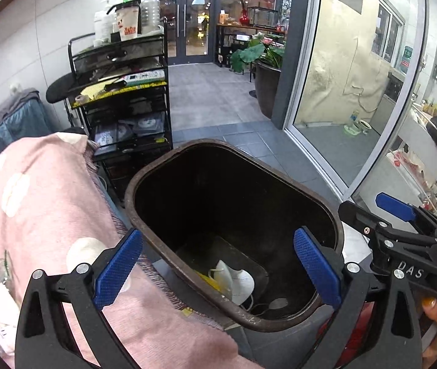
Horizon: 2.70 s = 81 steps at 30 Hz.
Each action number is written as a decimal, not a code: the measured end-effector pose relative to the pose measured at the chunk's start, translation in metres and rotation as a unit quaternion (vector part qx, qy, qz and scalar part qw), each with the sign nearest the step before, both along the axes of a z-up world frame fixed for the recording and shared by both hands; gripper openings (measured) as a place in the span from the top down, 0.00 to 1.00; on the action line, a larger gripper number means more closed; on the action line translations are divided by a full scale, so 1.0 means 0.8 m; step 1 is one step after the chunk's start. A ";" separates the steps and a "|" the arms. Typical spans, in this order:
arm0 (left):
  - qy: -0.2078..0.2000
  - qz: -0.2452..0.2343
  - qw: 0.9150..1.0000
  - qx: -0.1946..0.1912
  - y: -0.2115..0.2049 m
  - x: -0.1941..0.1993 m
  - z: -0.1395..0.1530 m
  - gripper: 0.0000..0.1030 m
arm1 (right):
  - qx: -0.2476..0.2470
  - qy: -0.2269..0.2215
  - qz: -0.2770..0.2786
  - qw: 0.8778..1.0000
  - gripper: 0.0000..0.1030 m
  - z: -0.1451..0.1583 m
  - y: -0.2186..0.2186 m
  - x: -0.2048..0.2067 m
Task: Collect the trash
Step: 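Lower the yellow foam net into the bin and open the left tool, then grasp the white plastic bag with the left tool while the right tool grasps the white wrapper, then carry the white wrapper to the bin and open the right tool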
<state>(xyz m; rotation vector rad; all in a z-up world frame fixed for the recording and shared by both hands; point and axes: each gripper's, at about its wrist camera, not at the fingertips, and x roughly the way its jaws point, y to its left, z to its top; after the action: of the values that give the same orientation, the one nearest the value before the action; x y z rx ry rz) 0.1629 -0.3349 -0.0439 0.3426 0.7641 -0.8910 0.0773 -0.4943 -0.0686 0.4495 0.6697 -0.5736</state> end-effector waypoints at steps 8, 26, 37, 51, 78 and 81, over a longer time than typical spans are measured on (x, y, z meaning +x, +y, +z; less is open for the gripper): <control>0.011 -0.005 1.000 -0.017 0.029 -0.004 0.013 0.06 | -0.004 -0.002 0.012 1.000 0.14 0.007 0.012 0.004; -0.030 0.124 0.987 -0.095 0.191 -0.028 0.039 0.06 | 0.002 -0.030 0.158 0.987 0.14 0.026 0.126 0.058; -0.038 0.238 0.965 -0.101 0.312 -0.030 0.023 0.06 | 0.013 -0.045 0.281 0.959 0.14 0.043 0.232 0.099; -0.008 0.375 0.918 -0.131 0.456 0.010 0.006 0.15 | 0.038 0.010 0.439 0.898 0.14 0.030 0.353 0.171; 0.007 0.353 0.928 -0.117 0.461 0.024 -0.002 0.90 | -0.044 0.112 0.515 0.849 0.72 -0.005 0.435 0.241; -0.010 0.347 0.929 -0.125 0.457 0.007 0.015 0.90 | -0.038 0.092 0.507 0.856 0.72 0.008 0.424 0.227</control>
<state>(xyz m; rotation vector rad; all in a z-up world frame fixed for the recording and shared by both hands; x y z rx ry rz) 0.1688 0.0306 -0.0322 -0.1501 0.6737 -0.3034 0.2588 -0.1549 -0.0623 -0.0774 0.9516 0.3718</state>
